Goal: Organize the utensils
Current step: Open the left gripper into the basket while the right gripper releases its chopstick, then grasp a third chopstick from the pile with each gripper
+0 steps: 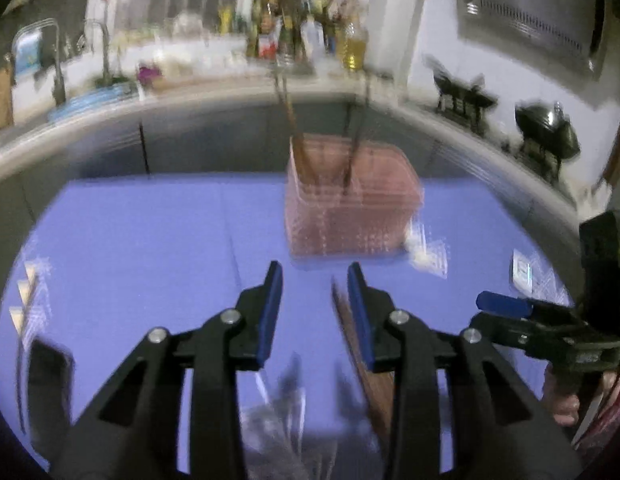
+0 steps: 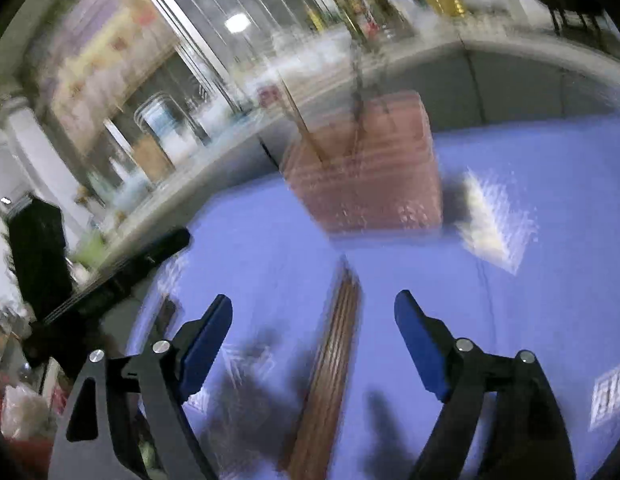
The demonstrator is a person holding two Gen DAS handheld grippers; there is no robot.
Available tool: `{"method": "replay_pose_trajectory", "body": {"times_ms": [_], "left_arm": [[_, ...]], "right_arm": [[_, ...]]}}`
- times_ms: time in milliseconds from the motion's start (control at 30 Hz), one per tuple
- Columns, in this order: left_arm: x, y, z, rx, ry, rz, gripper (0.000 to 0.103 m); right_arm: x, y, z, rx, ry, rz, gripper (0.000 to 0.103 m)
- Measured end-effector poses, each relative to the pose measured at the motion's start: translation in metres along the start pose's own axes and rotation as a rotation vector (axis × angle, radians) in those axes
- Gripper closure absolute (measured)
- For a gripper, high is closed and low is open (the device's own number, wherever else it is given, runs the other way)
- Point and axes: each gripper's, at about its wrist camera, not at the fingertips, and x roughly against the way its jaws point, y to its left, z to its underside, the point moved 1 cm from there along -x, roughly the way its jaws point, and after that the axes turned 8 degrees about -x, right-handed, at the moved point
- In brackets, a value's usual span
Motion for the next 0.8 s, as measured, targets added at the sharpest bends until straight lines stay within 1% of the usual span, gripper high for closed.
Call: {"method": "replay_pose_trajectory", "body": {"times_ms": [33, 67, 100, 167, 200, 333, 500, 600, 700, 800], "left_arm": [[-0.005, -0.005, 0.019, -0.011, 0.041, 0.019, 0.071], [-0.007, -0.008, 0.028, -0.020, 0.061, 0.031, 0.071], [-0.010, -0.016, 0.045, -0.048, 0.092, 0.050, 0.071], [-0.011, -0.027, 0.064, -0.069, 0.122, 0.067, 0.071], [-0.012, -0.034, 0.074, -0.078, 0.141, 0.088, 0.071], [-0.019, -0.047, 0.096, -0.067, 0.194, 0.130, 0.071], [-0.029, -0.055, 0.109, -0.021, 0.244, 0.162, 0.071], [-0.034, -0.063, 0.115, -0.042, 0.260, 0.142, 0.071], [-0.040, -0.068, 0.118, -0.060, 0.274, 0.116, 0.071], [-0.040, -0.074, 0.117, -0.093, 0.266, 0.068, 0.071]], "right_arm": [[-0.006, -0.004, 0.017, 0.003, 0.033, 0.041, 0.051], [-0.009, -0.006, 0.030, 0.009, 0.054, 0.070, 0.064], [-0.011, -0.006, 0.042, 0.021, 0.062, 0.092, 0.072], [-0.012, -0.002, 0.057, 0.051, 0.066, 0.113, 0.077], [-0.011, 0.001, 0.066, 0.072, 0.067, 0.121, 0.079], [-0.016, 0.017, 0.084, 0.158, 0.076, 0.149, 0.081], [-0.025, 0.021, 0.095, 0.198, 0.105, 0.175, 0.081], [-0.031, 0.017, 0.100, 0.190, 0.127, 0.192, 0.082], [-0.031, 0.018, 0.103, 0.202, 0.117, 0.203, 0.082], [-0.031, 0.018, 0.104, 0.233, 0.088, 0.262, 0.081]]}}
